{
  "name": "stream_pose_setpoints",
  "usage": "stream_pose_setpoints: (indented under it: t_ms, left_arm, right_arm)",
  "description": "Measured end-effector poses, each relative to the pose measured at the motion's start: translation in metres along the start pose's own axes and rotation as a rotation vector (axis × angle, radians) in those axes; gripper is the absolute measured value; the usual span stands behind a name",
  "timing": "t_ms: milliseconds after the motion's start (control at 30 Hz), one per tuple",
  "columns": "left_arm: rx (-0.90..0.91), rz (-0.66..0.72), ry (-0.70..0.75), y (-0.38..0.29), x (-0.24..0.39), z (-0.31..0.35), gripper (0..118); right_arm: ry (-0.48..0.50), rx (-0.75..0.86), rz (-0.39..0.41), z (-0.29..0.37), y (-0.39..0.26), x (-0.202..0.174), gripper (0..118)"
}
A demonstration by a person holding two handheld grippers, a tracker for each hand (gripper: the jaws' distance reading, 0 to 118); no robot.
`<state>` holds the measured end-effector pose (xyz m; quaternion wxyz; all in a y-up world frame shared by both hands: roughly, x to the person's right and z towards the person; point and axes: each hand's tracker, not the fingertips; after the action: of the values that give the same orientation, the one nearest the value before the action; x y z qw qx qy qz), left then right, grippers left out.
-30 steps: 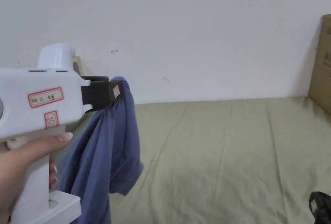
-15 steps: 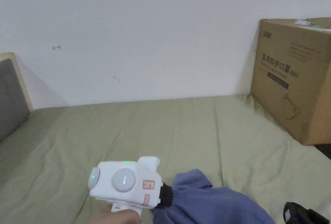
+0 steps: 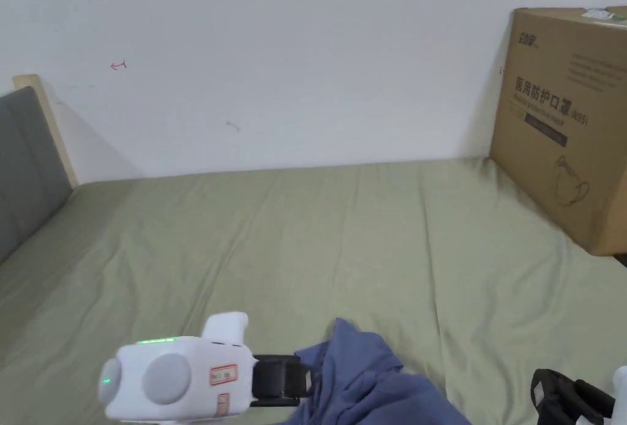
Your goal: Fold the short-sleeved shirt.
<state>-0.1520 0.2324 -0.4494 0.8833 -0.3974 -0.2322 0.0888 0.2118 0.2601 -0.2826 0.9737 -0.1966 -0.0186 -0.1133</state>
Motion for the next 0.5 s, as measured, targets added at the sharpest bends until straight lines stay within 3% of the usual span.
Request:
stream_pose_setpoints:
  t_ms: [33, 100, 133, 200, 233, 333, 500]
  left_arm:
    - [0.076, -0.032, 0.017, 0.001, 0.004, 0.023, 108]
    - [0.289, -0.063, 0.022, -0.012, 0.018, 0.08, 89]
    - [0.4, -0.073, 0.045, -0.022, 0.024, 0.104, 72]
    - [0.628, -0.127, 0.109, -0.053, 0.035, 0.144, 14]
    - [0.7, -0.168, 0.146, -0.065, 0.042, 0.152, 0]
    - [0.812, -0.305, 0.31, -0.099, 0.057, 0.172, 1]
    - [0.862, -0.176, 0.387, -0.135, 0.058, 0.18, 0]
  right_arm:
    - [0.007, 0.021, 0.009, 0.003, 0.003, -0.003, 4]
    - [0.019, 0.085, 0.04, 0.009, 0.008, -0.012, 4]
    - [0.014, 0.12, 0.053, 0.012, 0.008, -0.016, 4]
    - [-0.001, 0.206, 0.075, 0.02, 0.007, -0.025, 4]
    - [-0.004, 0.242, 0.083, 0.024, 0.006, -0.029, 4]
    - [-0.024, 0.335, 0.133, 0.036, -0.001, -0.041, 4]
    - [-0.049, 0.374, 0.129, 0.05, -0.011, -0.048, 4]
